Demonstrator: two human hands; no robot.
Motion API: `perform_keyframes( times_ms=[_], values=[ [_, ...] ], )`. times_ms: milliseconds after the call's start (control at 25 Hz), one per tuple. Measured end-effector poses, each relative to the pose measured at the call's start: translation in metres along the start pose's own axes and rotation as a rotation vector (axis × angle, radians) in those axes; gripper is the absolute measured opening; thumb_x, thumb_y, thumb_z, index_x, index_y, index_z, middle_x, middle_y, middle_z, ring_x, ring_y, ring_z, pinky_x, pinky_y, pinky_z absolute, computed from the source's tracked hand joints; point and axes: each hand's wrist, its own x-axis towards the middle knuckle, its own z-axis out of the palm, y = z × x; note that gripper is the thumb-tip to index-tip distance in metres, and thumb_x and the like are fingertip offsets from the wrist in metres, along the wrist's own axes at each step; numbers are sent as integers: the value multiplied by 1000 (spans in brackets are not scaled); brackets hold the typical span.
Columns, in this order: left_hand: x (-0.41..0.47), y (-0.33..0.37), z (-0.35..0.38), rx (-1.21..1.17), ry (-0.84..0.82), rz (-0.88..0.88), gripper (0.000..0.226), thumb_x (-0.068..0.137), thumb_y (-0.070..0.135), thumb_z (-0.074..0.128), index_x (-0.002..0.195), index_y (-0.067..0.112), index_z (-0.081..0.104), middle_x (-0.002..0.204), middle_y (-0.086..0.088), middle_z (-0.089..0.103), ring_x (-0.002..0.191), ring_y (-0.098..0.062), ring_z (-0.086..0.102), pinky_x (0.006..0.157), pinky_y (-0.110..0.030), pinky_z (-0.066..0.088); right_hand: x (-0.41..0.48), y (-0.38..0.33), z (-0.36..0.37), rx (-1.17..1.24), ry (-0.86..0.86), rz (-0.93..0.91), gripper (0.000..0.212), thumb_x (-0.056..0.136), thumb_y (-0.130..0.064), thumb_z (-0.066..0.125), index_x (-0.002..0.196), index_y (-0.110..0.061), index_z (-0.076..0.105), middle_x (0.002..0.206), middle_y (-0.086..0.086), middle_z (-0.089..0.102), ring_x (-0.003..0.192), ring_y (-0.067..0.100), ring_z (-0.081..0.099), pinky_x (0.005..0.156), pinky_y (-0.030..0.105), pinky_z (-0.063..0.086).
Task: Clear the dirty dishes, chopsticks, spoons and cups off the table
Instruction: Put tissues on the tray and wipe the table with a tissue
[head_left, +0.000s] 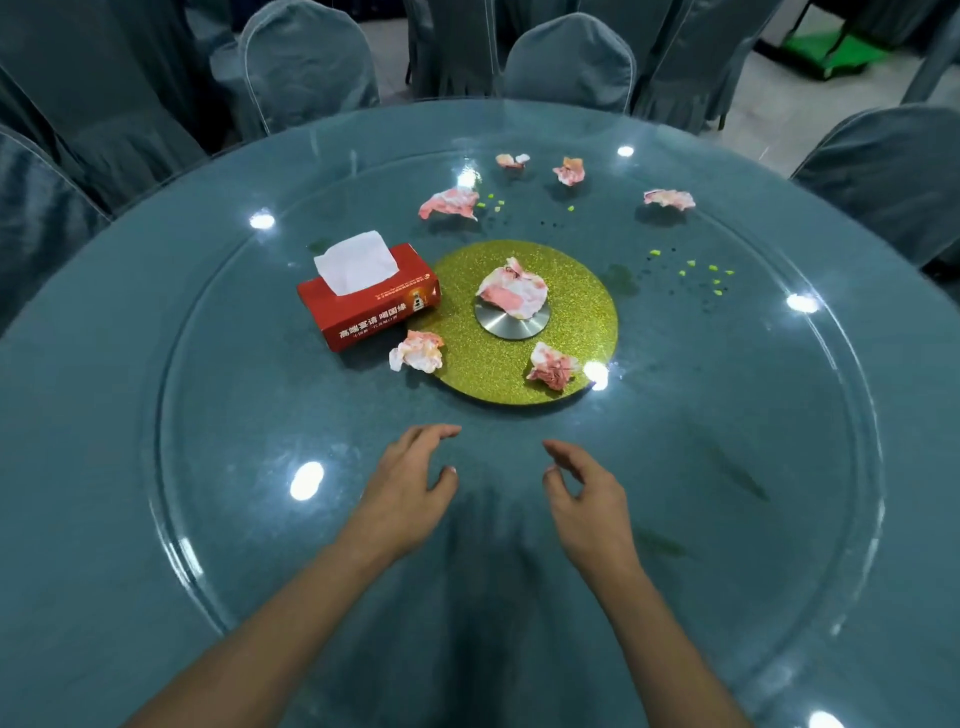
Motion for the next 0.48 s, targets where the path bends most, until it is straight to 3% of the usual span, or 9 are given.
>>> perform_keyframes(
  times_ms=[160,280,480],
  values=[
    [60,-16,2,87,51,10,50,97,18,57,146,21,48,146,0,47,132,-22,45,111,-33,32,51,-7,5,-77,-10,-26,37,99,-22,58,135,-27,62,135,-13,62,94,-12,61,96,20,43],
    [102,-33,5,183,62,-8,54,97,21,57,150,20,45,154,-8,39,137,-31,42,115,-44,35,87,-5,15,-161,7,-52,39,98,-24,57,137,-30,59,137,-10,60,107,9,59,104,32,47],
    [153,-52,8,338,57,-74,58,99,31,57,154,39,37,165,-19,16,145,-44,27,120,-53,28,135,4,29,-438,26,-129,45,94,-25,59,138,-35,56,147,2,46,133,26,45,111,46,40]
  ],
)
